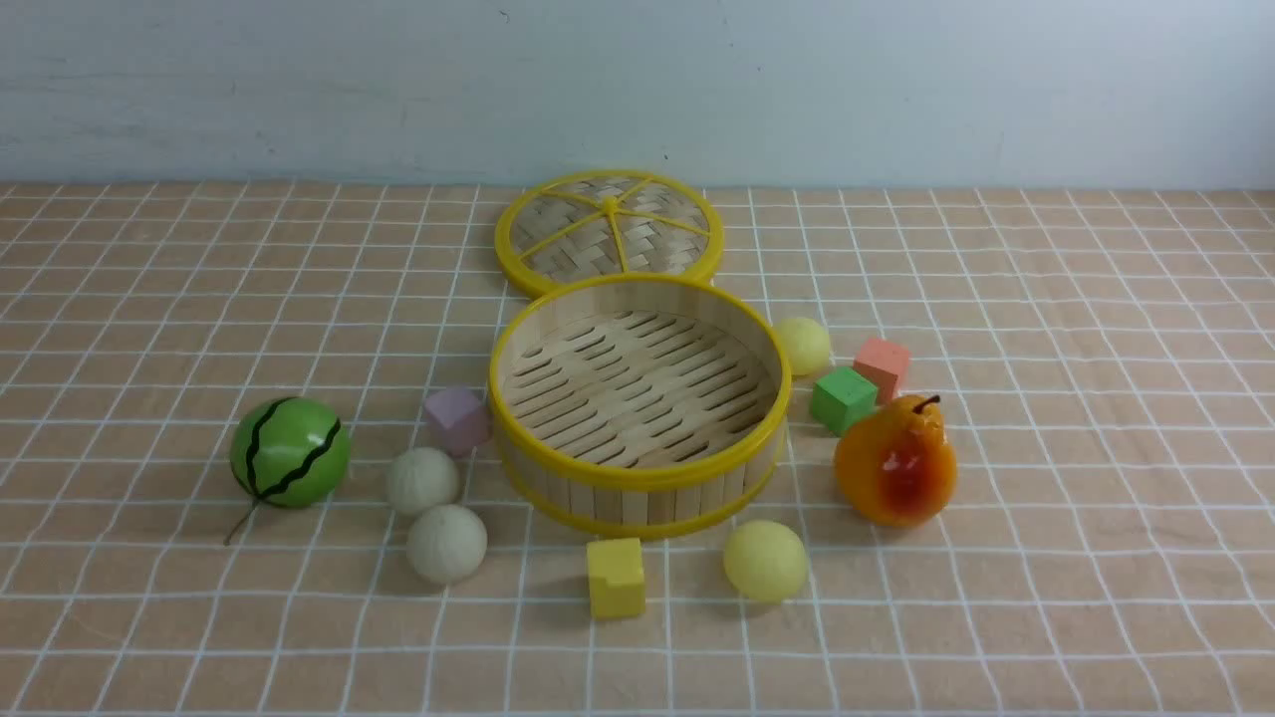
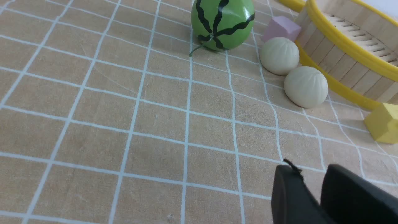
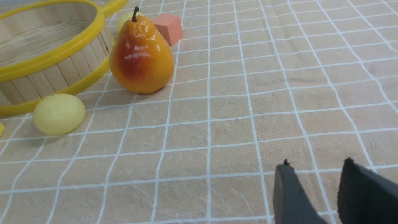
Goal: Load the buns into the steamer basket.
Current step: Use the left arm to grab a steamed stuffed bun
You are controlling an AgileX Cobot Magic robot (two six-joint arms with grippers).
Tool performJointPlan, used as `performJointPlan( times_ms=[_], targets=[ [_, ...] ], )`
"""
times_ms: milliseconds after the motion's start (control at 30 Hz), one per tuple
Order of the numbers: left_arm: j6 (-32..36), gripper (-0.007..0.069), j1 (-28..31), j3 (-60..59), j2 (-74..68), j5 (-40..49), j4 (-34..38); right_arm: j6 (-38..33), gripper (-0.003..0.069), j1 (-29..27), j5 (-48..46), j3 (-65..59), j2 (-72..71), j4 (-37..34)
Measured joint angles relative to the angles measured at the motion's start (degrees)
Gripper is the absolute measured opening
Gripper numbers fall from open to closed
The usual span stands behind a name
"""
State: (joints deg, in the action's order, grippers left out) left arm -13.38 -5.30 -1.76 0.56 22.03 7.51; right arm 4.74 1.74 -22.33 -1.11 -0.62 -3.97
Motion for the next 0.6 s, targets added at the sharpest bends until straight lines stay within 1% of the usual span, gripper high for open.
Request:
performJointPlan(
  times_ms=[600],
  targets=[
    [0.00,0.0178,0.00,0.00,0.00,0.00,0.00,0.00,0.0239,0.00,0.00,0.00,0.00,0.00]
  ],
)
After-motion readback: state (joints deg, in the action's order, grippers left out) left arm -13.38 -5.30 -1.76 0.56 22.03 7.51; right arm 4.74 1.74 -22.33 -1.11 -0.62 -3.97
